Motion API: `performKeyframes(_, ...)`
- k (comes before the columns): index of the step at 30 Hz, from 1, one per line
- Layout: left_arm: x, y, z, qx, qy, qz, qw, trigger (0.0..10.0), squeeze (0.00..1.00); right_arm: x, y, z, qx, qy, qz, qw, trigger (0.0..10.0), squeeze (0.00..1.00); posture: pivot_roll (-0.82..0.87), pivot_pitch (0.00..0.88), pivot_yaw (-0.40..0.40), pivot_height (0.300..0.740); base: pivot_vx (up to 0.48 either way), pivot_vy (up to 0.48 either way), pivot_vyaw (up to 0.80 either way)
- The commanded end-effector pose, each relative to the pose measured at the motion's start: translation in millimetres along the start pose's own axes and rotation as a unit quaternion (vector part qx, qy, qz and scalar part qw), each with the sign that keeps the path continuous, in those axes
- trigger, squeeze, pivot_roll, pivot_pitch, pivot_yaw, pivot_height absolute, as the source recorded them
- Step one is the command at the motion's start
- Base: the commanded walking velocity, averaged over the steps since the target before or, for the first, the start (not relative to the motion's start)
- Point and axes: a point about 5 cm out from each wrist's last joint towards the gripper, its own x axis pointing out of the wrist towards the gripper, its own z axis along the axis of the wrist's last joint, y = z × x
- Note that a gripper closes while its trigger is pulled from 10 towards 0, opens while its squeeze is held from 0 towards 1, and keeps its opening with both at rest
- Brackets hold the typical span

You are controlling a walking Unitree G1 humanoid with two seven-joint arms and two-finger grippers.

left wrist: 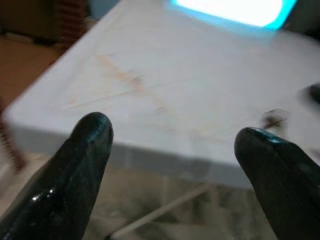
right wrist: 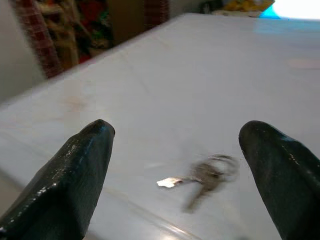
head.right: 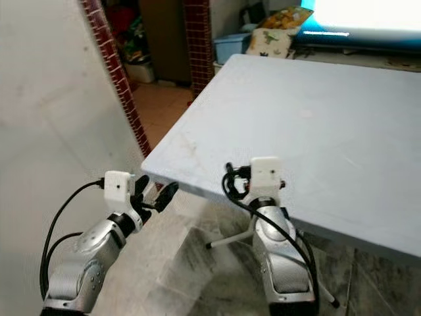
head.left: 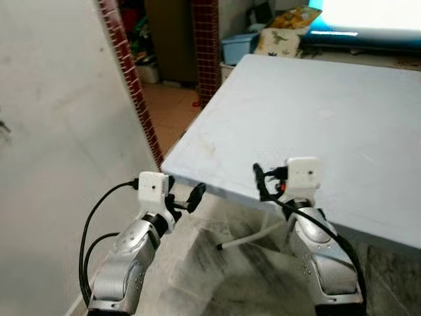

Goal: Hang keys on a hook

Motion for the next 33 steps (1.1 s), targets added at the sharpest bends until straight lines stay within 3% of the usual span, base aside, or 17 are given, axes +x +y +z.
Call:
performKeyframes(1, -5.9, 13.1, 2.7, 0.011, 0.000, 0.019, 1.000, 10.0, 0.00, 2.4, 14.2, 6.9, 0.009, -0.010, 0.022, 1.000, 10.0, 0.00, -0.07, 0.000, 0.100, 0.740, 0.274, 0.000, 0.00)
performKeyframes(21, -5.5, 12.1, 0.5, 0.013, 0.004, 0.017, 1.000, 10.0, 0.00, 1.5, 14.7, 5.3, 0.009, -0.007, 0.024, 1.000, 10.0, 0.00, -0.08, 0.000, 0.103, 0.740, 0.271, 0.000, 0.00)
performKeyframes(33, -6.9, 16.0, -1.6, 0.015, 0.013, 0.033, 0.999, 10.0, 0.00, 0.6, 15.3, 4.7, 0.009, -0.004, 0.023, 1.000, 10.0, 0.00, -0.08, 0.000, 0.103, 0.740, 0.085, 0.000, -0.36)
